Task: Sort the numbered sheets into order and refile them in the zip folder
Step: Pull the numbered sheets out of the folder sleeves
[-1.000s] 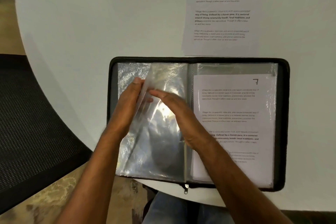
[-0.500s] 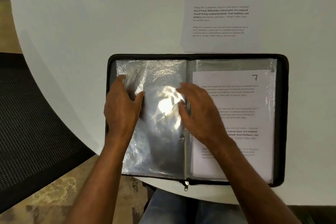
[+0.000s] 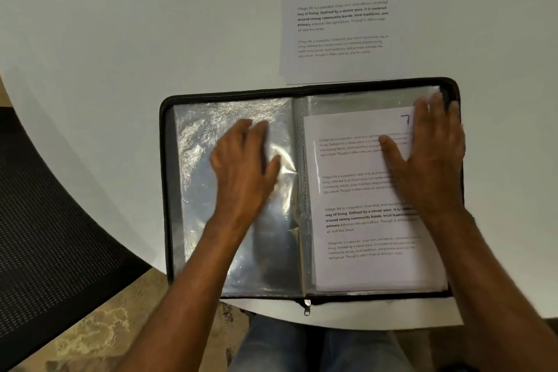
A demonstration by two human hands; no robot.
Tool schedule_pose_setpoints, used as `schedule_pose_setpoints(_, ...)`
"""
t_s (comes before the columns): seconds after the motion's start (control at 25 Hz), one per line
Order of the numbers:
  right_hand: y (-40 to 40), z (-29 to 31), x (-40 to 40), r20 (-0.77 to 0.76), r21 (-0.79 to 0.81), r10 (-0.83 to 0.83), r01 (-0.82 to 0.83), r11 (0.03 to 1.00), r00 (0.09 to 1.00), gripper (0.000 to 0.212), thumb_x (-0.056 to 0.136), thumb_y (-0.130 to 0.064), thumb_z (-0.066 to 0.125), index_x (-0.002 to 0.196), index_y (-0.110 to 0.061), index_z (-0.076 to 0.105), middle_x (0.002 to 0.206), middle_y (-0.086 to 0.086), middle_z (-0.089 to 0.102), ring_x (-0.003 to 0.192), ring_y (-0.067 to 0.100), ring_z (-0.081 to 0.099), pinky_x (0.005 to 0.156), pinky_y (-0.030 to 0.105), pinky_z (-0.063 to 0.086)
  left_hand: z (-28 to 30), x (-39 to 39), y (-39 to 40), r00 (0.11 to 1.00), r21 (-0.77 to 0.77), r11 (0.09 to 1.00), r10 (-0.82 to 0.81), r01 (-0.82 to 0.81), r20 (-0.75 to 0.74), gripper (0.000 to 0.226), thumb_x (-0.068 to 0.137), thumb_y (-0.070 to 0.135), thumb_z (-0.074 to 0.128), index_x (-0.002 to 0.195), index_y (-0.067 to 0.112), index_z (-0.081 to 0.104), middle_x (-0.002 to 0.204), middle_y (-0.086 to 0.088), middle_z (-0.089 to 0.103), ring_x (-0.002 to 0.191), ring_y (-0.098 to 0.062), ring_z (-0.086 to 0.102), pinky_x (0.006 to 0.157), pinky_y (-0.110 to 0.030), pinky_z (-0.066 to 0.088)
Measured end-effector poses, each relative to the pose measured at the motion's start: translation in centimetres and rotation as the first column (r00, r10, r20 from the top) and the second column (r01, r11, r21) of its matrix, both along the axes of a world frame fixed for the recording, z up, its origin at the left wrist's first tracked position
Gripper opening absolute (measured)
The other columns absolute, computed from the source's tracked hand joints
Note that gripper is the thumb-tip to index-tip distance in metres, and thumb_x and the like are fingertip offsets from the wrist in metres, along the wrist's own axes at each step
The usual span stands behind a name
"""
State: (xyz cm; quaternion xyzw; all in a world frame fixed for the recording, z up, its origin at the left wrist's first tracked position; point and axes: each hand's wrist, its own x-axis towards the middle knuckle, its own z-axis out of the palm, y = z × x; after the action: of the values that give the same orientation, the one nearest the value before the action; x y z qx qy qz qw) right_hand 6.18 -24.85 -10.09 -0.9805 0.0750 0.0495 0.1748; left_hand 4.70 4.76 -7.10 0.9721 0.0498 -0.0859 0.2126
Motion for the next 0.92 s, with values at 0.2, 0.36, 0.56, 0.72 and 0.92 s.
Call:
schedule_pose_setpoints(0.2,0.2,-0.7,-0.4,0.011,-0.101,-0.022,0.023,0.995,1.0,0.065,0.106,-0.058,0.037,0.161,-0.024,0.028,0.172,0.009,0.004,0.158,0.038,-0.001,0.125,0.059,0.009,0.0,1.5,-4.5,0.973,-0.124,0.965,-0.231,0.232,0.021,0.055,0.097,0.04,0.063,0.147,0.021,0.049,0.152,-0.005,0.043,0.143,-0.023,0.034,0.116,-0.04,0.017)
schedule_pose_setpoints(0.36,0.9,-0.5,-0.8,0.137,-0.002,-0.037,0.037,0.999,0.99,0.041,0.107,-0.039,0.047,0.143,-0.025,0.059,0.168,0.007,0.025,0.156,0.036,0.015,0.123,0.058,0.017,-0.1,5.2,-6.5,0.967,-0.169,0.953,-0.245,0.253,0.066,0.055,0.098,0.036,0.062,0.149,0.022,0.047,0.15,-0.006,0.044,0.14,-0.025,0.037,0.114,-0.045,0.025)
schedule_pose_setpoints(0.56,0.9,1.1,-1.3,0.218,0.172,-0.043,0.005,0.985,0.975,0.034,0.105,-0.028,0.057,0.138,-0.026,0.065,0.161,0.006,0.04,0.148,0.029,0.037,0.119,0.049,0.031,-0.6,9.0,-7.6,0.941,-0.138,0.934,-0.315,0.331,0.127,0.026,0.099,0.031,0.062,0.124,0.03,0.068,0.127,0.002,0.058,0.121,-0.02,0.048,0.094,-0.035,0.023)
schedule_pose_setpoints(0.72,1.2,3.7,-1.0,0.156,0.378,-0.157,0.088,0.922,0.975,0.051,0.103,-0.025,0.061,0.152,-0.02,0.048,0.153,0.006,0.045,0.14,0.013,0.043,0.115,0.016,0.034,-0.3,9.7,-7.1,0.937,-0.222,0.91,-0.341,0.35,0.08,0.015,0.1,0.03,0.059,0.107,0.033,0.072,0.109,0.011,0.061,0.109,-0.013,0.052,0.091,-0.037,0.025)
schedule_pose_setpoints(0.92,1.8,5.1,-0.1,0.035,0.672,-0.425,0.294,0.68,0.905,0.059,0.091,0.001,0.059,0.147,-0.018,0.048,0.135,0.0,0.058,0.112,-0.003,0.057,0.086,0.007,0.046,0.1,10.1,-6.0,0.928,-0.323,0.875,-0.37,0.36,0.033,0.039,0.093,0.004,0.049,0.105,0.031,0.075,0.104,0.013,0.068,0.104,-0.01,0.061,0.097,-0.037,0.028)
